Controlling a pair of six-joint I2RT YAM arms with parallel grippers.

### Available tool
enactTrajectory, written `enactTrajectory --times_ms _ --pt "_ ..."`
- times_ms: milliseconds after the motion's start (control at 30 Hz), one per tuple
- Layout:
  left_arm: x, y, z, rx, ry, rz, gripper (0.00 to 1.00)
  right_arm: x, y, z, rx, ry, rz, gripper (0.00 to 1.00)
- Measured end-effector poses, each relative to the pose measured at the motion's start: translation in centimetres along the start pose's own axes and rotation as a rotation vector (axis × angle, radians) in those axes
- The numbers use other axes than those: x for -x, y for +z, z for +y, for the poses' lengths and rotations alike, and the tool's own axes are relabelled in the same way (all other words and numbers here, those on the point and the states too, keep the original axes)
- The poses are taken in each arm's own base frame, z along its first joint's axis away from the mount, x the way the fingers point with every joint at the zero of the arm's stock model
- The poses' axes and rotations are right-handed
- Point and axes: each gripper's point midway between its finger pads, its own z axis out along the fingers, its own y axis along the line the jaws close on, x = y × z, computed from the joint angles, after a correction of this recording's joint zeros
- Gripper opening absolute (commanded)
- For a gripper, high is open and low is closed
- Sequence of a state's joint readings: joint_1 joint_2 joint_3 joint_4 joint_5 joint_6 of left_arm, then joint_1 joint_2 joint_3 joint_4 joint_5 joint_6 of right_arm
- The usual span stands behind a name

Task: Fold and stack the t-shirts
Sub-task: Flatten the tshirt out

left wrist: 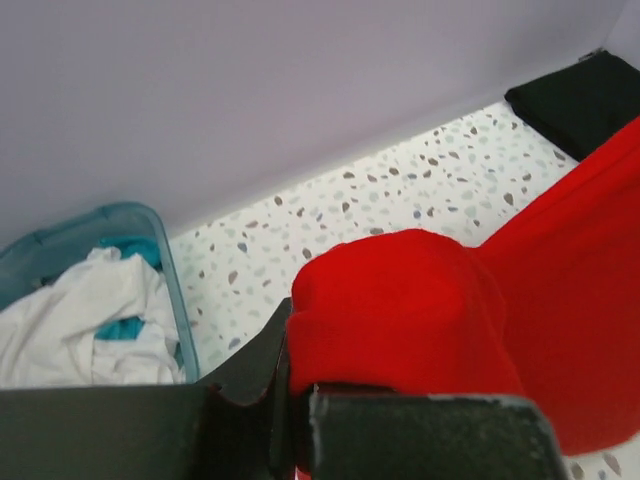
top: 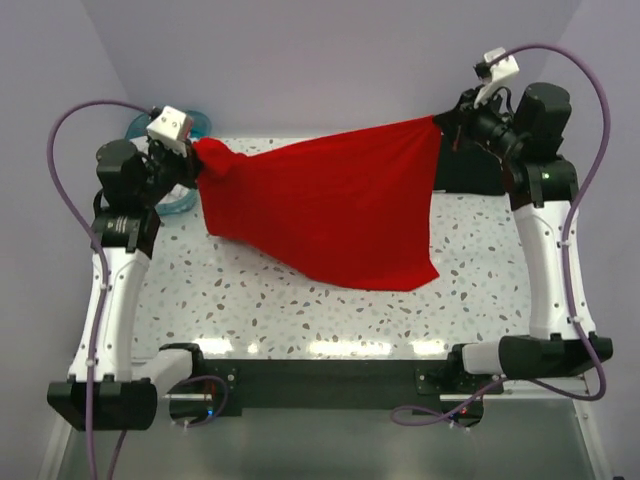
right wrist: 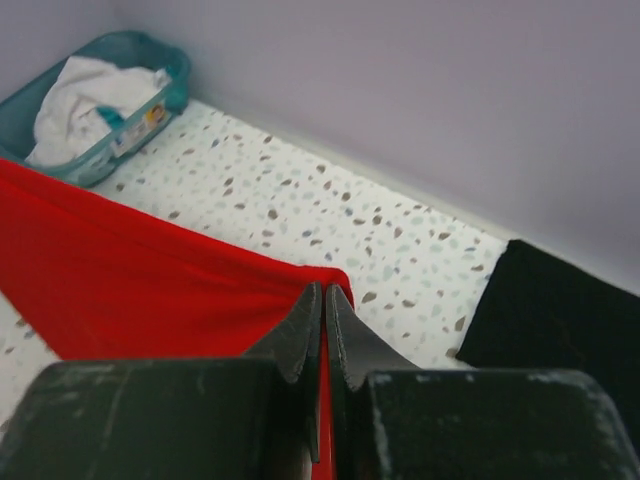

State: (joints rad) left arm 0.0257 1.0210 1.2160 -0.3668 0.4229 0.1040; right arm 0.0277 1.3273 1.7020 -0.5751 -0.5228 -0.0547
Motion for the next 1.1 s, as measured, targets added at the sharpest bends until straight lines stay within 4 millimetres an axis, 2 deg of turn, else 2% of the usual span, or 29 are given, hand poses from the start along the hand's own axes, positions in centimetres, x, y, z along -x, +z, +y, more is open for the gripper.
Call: enactTrajectory --times_ms 67,167,200,267,333,400,467,533,567,667,733,833,867,933,1000,1033,1067,1100 --pt "1.1 2.5 1.2 0.001 0.008 -0.039 0.00 1.4 1.5 -1.7 -0.050 -0.016 -0.037 0.00" --pt "3.0 8.6 3.7 -0.019 0.020 -0.105 0.00 4.1 5.1 -5.2 -0.128 -0.036 -0.100 0.00" --pt "3.9 10.8 4.6 -0.026 0.019 -0.124 0.00 5.2 6.9 -6.7 -0.154 -0.044 -0.128 0.00" --pt "6.8 15.5 6.9 -0.020 0.024 -0.196 0.00 6.4 10.1 -9.5 -0.200 -0.045 -0.163 0.00" --pt "10.6 19.4 9.4 0.000 0.040 -0.294 0.00 7.7 12.6 -11.6 -0.236 -0.040 -0.206 0.00" --pt "14.7 21.5 11.2 0.031 0.065 -0.411 0.00 9.1 13.9 -12.8 -0.259 -0.034 -0.254 0.00" --pt "18.2 21.8 12.4 0.067 0.085 -0.530 0.00 11.1 13.9 -13.2 -0.278 -0.037 -0.319 0.00" --pt "21.2 20.4 12.6 0.093 0.104 -0.637 0.00 13.1 13.0 -13.1 -0.295 -0.048 -0.384 0.00" --pt "21.9 19.9 12.5 0.097 0.109 -0.661 0.00 14.5 12.2 -12.8 -0.301 -0.061 -0.427 0.00" --pt "24.9 16.1 11.3 0.116 0.151 -0.772 0.00 18.9 8.8 -11.2 -0.309 -0.114 -0.556 0.00" --pt "25.6 13.5 10.3 0.121 0.170 -0.806 0.00 21.1 6.2 -9.8 -0.308 -0.149 -0.621 0.00" --pt "25.0 9.1 7.8 0.102 0.233 -0.823 0.00 22.0 2.8 -7.8 -0.302 -0.198 -0.654 0.00" --pt "24.4 8.3 6.9 0.083 0.254 -0.814 0.00 21.1 2.1 -7.2 -0.295 -0.210 -0.630 0.00" --pt "21.7 6.4 4.8 0.037 0.306 -0.777 0.02 18.5 1.1 -6.5 -0.295 -0.240 -0.584 0.00" --pt "17.2 5.7 2.9 -0.024 0.333 -0.689 0.06 13.5 0.9 -6.2 -0.293 -0.260 -0.472 0.00" --pt "14.2 5.3 1.8 -0.061 0.346 -0.628 0.14 10.7 0.8 -6.1 -0.294 -0.278 -0.419 0.00" --pt "11.3 5.3 1.0 -0.093 0.351 -0.567 0.16 7.2 1.0 -6.1 -0.286 -0.284 -0.343 0.00" --pt "7.1 4.9 -0.2 -0.137 0.358 -0.482 0.17 4.1 1.2 -6.1 -0.275 -0.294 -0.274 0.00"
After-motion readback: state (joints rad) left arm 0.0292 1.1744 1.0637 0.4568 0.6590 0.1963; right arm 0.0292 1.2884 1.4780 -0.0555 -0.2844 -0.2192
